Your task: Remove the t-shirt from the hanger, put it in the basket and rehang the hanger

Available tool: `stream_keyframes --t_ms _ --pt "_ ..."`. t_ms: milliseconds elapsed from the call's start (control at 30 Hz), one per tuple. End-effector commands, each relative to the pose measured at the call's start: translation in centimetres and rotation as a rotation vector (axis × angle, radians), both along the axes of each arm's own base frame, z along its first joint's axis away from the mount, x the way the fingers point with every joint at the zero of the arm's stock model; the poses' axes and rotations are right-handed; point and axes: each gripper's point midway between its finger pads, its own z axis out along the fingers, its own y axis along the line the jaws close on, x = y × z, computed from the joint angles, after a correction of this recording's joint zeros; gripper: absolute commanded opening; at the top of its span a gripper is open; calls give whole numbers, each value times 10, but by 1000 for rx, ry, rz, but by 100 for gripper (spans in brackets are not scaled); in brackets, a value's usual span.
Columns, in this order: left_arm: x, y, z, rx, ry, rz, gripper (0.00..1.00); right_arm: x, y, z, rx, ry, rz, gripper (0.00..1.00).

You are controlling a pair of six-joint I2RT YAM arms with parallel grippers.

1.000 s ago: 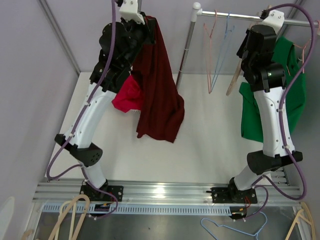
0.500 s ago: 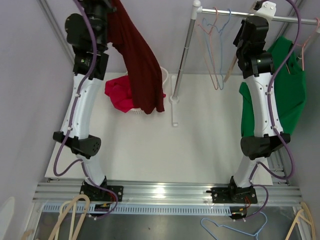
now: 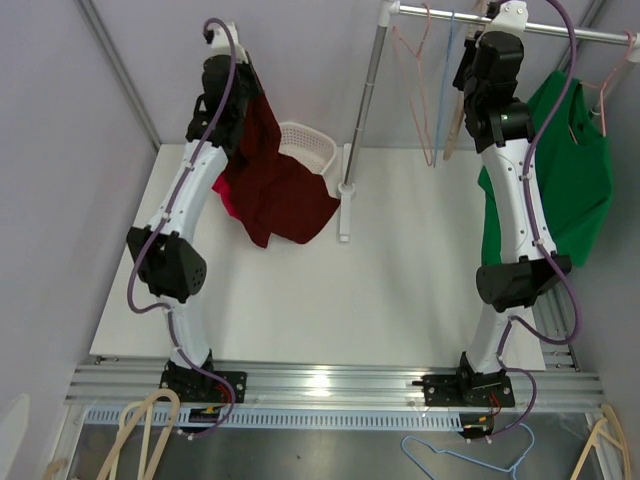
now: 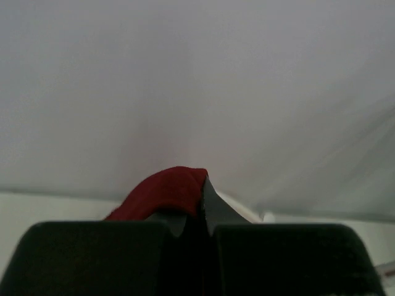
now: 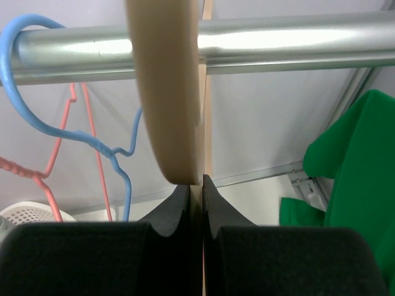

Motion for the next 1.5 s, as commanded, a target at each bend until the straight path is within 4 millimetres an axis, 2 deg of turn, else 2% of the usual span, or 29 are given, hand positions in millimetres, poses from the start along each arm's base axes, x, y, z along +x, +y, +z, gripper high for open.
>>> stream_keyframes --t_ms 0,67,167,300,433,767,800,833,867,1000,1133,1167,1200,1233,1267,1300,1400,1433,1467 --pt "2 -17 -74 -91 242 -44 1 -8 1 32 -14 -93 21 0" --pt "3 -18 -118 -85 363 -28 1 -13 3 27 -10 -82 38 0" --pt "-1 -17 -163 -87 500 -3 1 -21 4 23 3 -82 52 0" --pt "-10 -22 -205 -104 634 -15 1 -25 10 16 25 -63 86 0" --pt "-20 -31 -240 -118 734 -47 1 -24 17 9 42 -43 119 0" --pt "-40 -51 -286 -98 831 -110 2 -29 37 3 62 -30 178 0" --pt "-40 -51 -288 -96 834 -115 8 -30 38 3 61 -28 178 7" --pt "-40 -52 -290 -92 839 -121 11 -30 37 3 62 -27 176 7" --pt "-40 -51 -290 -84 839 -122 14 -30 37 3 62 -28 176 2" --pt "-38 -46 -285 -76 823 -95 8 -31 33 8 66 -41 164 0" --pt "-37 -47 -278 -77 808 -99 11 -29 30 14 74 -51 160 0" --pt "-36 -47 -277 -75 805 -102 22 -28 30 17 74 -56 162 0" --pt "-36 -47 -276 -73 805 -102 26 -28 31 14 71 -41 163 1" --pt "-35 -47 -275 -73 802 -102 29 -27 31 13 71 -37 166 8" --pt "-35 -47 -274 -72 800 -100 40 -26 31 14 69 -37 166 14" --pt "-35 -46 -274 -70 798 -98 45 -27 31 15 69 -40 166 21" --pt "-36 -43 -265 -70 776 -86 52 -29 28 17 68 -47 152 22" --pt "-36 -43 -262 -69 766 -88 57 -30 27 18 67 -46 151 23" --pt "-34 -43 -251 -64 744 -99 67 -32 26 21 67 -54 151 24"
